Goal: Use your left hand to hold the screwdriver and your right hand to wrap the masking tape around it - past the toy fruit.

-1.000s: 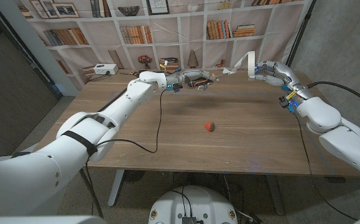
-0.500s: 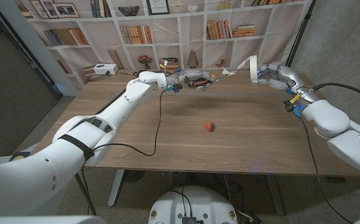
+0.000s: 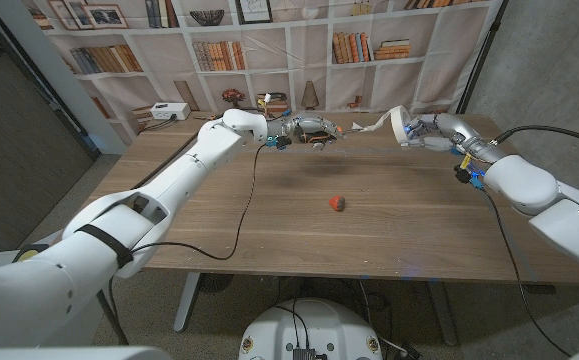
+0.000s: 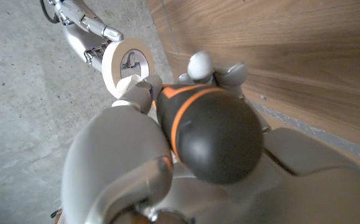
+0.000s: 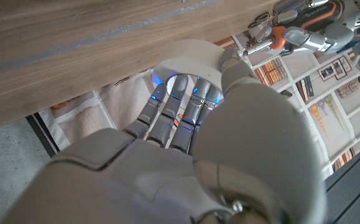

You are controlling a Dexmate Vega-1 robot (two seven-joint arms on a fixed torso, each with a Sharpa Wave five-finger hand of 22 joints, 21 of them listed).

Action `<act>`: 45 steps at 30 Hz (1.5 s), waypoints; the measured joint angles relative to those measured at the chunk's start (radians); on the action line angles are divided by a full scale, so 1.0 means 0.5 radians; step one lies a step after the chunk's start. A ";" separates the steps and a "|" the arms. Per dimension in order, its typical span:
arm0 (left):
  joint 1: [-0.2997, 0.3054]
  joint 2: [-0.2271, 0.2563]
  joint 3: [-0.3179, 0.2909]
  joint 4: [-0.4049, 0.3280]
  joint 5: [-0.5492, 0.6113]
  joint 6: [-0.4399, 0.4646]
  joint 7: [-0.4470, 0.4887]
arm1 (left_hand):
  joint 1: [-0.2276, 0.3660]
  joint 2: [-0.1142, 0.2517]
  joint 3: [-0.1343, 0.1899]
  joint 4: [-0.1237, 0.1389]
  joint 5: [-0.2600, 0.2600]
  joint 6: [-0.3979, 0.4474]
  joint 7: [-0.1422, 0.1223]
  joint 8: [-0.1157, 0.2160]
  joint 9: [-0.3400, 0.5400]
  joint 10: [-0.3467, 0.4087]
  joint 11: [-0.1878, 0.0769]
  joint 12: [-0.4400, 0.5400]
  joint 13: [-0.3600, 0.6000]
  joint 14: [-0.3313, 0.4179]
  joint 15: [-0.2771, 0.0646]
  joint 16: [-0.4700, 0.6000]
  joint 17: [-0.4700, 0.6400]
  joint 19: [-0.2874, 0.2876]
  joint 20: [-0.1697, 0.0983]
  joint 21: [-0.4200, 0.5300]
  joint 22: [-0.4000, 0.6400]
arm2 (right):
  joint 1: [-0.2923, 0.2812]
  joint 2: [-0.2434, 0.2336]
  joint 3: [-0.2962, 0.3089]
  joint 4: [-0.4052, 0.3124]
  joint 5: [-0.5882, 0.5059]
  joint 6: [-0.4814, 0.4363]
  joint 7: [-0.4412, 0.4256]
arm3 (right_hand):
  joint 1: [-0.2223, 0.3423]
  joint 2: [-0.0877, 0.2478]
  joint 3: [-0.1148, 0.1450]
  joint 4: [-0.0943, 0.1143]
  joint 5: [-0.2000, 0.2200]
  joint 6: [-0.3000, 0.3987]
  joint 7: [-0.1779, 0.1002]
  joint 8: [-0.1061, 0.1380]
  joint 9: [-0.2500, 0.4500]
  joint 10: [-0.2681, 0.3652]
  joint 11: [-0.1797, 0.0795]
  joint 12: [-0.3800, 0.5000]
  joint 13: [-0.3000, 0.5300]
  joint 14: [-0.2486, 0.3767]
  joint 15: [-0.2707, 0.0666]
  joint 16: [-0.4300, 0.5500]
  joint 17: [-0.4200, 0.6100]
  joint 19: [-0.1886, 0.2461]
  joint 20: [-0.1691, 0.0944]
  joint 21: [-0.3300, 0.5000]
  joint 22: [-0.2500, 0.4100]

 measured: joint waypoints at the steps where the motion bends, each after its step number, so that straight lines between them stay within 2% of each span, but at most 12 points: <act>1: 0.000 0.000 0.000 0.000 0.028 0.035 0.024 | 0.000 0.000 0.000 0.000 0.000 0.000 0.000 0.000 0.000 0.000 0.000 0.000 0.000 0.000 0.000 0.000 -0.005 0.000 0.000 -0.003 -0.004 | 0.020 -0.015 -0.024 -0.013 0.000 0.000 0.000 | 0.000 0.000 0.001 -0.001 0.000 0.000 0.000 0.000 0.000 0.000 0.000 0.000 0.000 0.000 0.000 0.000 0.000 0.000 0.000 0.000 0.000; 2: 0.000 0.000 0.000 0.000 0.043 0.057 0.039 | 0.000 0.000 0.000 0.000 0.000 0.000 0.000 0.000 0.000 -0.001 -0.001 0.000 0.000 0.000 0.000 0.000 -0.006 0.000 0.000 -0.006 -0.008 | 0.024 -0.018 -0.029 -0.016 0.000 0.000 0.000 | 0.000 0.000 0.006 -0.006 0.000 0.000 0.000 0.000 0.000 0.000 0.000 0.000 0.000 0.000 0.000 0.000 0.004 0.000 0.000 0.000 0.000; 3: 0.006 0.077 0.057 -0.150 0.053 0.071 0.047 | 0.000 0.000 0.000 0.000 -0.006 0.000 0.000 0.000 0.000 -0.007 -0.007 0.000 0.002 0.000 0.000 0.000 -0.005 0.000 0.000 -0.011 -0.015 | 0.044 -0.032 -0.055 -0.026 -0.093 -0.174 0.051 | 0.000 0.000 0.009 -0.009 0.000 0.000 0.000 0.000 0.000 0.000 0.000 0.000 0.000 0.000 0.000 0.000 0.007 0.000 0.000 0.000 0.000; 6: 0.006 0.077 0.057 -0.150 0.100 0.147 0.083 | 0.000 0.000 0.000 0.000 -0.012 0.000 0.000 0.000 0.000 -0.011 -0.011 0.010 0.003 0.000 0.000 0.000 -0.003 0.000 0.000 -0.011 -0.024 | 0.091 -0.062 -0.114 -0.044 -0.093 -0.174 0.051 | 0.000 0.000 0.009 -0.009 0.000 0.000 0.000 0.000 0.000 0.000 0.000 0.000 0.000 0.000 0.000 0.003 0.009 0.000 0.000 0.000 -0.002; 7: 0.007 0.142 0.103 -0.278 0.120 0.181 0.098 | 0.000 0.000 0.000 0.000 -0.012 0.000 0.000 0.000 -0.002 -0.011 -0.011 0.011 0.003 0.000 0.000 0.000 -0.003 0.000 0.000 -0.011 -0.024 | 0.115 -0.075 -0.142 -0.049 -0.165 -0.295 0.101 | 0.000 0.000 0.009 -0.009 0.000 0.000 0.000 0.000 0.000 0.000 0.000 0.000 0.000 0.000 0.000 0.010 0.009 0.000 0.000 0.000 -0.006; 10: 0.007 0.161 0.117 -0.316 0.172 0.270 0.128 | 0.000 0.000 0.000 0.000 -0.012 0.000 0.000 0.000 -0.009 -0.011 -0.011 0.014 0.004 0.000 0.000 0.000 -0.003 0.000 0.000 -0.011 -0.031 | 0.173 -0.104 -0.215 -0.056 -0.184 -0.325 0.115 | 0.000 0.000 0.014 -0.014 -0.001 0.000 0.000 0.000 0.001 0.005 0.006 -0.001 0.000 0.000 0.000 0.019 0.009 0.000 0.000 0.000 -0.011; 17: -0.016 0.280 0.229 -0.553 0.299 0.487 0.184 | 0.000 0.000 0.000 0.000 -0.023 -0.001 -0.001 -0.001 -0.010 -0.011 -0.011 0.015 0.004 0.001 -0.001 -0.015 0.005 0.007 -0.007 -0.021 -0.052 | 0.327 -0.157 -0.402 -0.048 -0.292 -0.463 0.219 | 0.000 0.000 0.025 -0.025 -0.002 0.000 0.000 0.000 0.001 0.018 0.019 -0.009 0.000 0.000 0.000 0.027 -0.004 0.000 0.000 0.015 -0.011; 21: -0.045 0.318 0.287 -0.620 0.361 0.597 0.190 | 0.000 0.000 0.000 0.000 -0.035 -0.001 -0.001 -0.001 -0.010 -0.011 -0.011 0.015 0.003 0.001 -0.001 -0.015 0.007 0.007 -0.007 -0.023 -0.063 | 0.422 -0.176 -0.519 -0.022 -0.338 -0.506 0.271 | 0.000 0.000 0.031 -0.031 -0.004 0.001 0.000 0.016 -0.020 0.018 0.019 -0.014 0.000 0.001 0.000 0.034 -0.019 0.007 -0.007 0.029 -0.013; 23: -0.059 0.329 0.306 -0.639 0.387 0.639 0.189 | 0.000 0.000 0.000 0.000 -0.035 -0.001 -0.001 -0.001 -0.018 -0.011 -0.011 0.015 -0.001 0.001 -0.001 -0.015 0.007 0.007 -0.007 -0.023 -0.078 | 0.479 -0.183 -0.589 -0.005 -0.365 -0.527 0.300 | 0.000 0.000 0.031 -0.031 -0.004 0.001 -0.001 0.029 -0.032 0.043 0.044 -0.022 0.000 0.019 0.003 0.042 -0.025 0.007 -0.007 0.031 -0.013; 29: -0.121 0.373 0.400 -0.695 0.476 0.795 0.151 | 0.000 0.000 0.000 0.000 -0.054 -0.001 -0.001 -0.003 -0.016 -0.003 -0.018 0.009 -0.016 0.008 -0.008 -0.037 0.005 0.007 -0.007 -0.028 -0.089 | 0.600 -0.189 -0.735 0.038 -0.410 -0.562 0.357 | 0.000 0.000 0.039 -0.039 -0.018 0.004 -0.003 0.031 -0.053 0.043 0.044 -0.029 0.000 0.026 -0.003 0.049 -0.041 0.007 -0.007 0.031 -0.013; 38: -0.169 0.413 0.483 -0.750 0.590 0.898 0.100 | 0.000 0.000 0.000 0.000 -0.076 -0.001 -0.002 -0.018 -0.031 0.004 -0.025 -0.034 -0.056 0.011 -0.011 -0.039 0.010 0.007 -0.007 -0.028 -0.096 | 0.821 -0.173 -1.011 0.125 -0.505 -0.600 0.455 | 0.000 0.000 0.047 -0.047 -0.027 0.004 -0.003 0.046 -0.084 0.043 0.044 -0.031 0.000 0.026 -0.003 0.064 -0.065 0.023 -0.001 0.052 -0.014; 45: -0.207 0.439 0.551 -0.768 0.673 0.911 0.053 | 0.000 0.000 0.037 -0.037 -0.118 -0.001 -0.002 -0.065 -0.076 0.003 -0.047 -0.163 -0.244 0.004 -0.018 -0.053 -0.012 0.007 -0.007 -0.037 -0.134 | 0.920 -0.155 -1.148 0.157 -0.639 -0.636 0.502 | 0.000 0.000 0.081 -0.080 -0.040 0.004 -0.003 0.047 -0.133 0.043 0.045 -0.038 0.000 0.051 0.000 0.094 -0.093 0.065 0.021 0.067 -0.019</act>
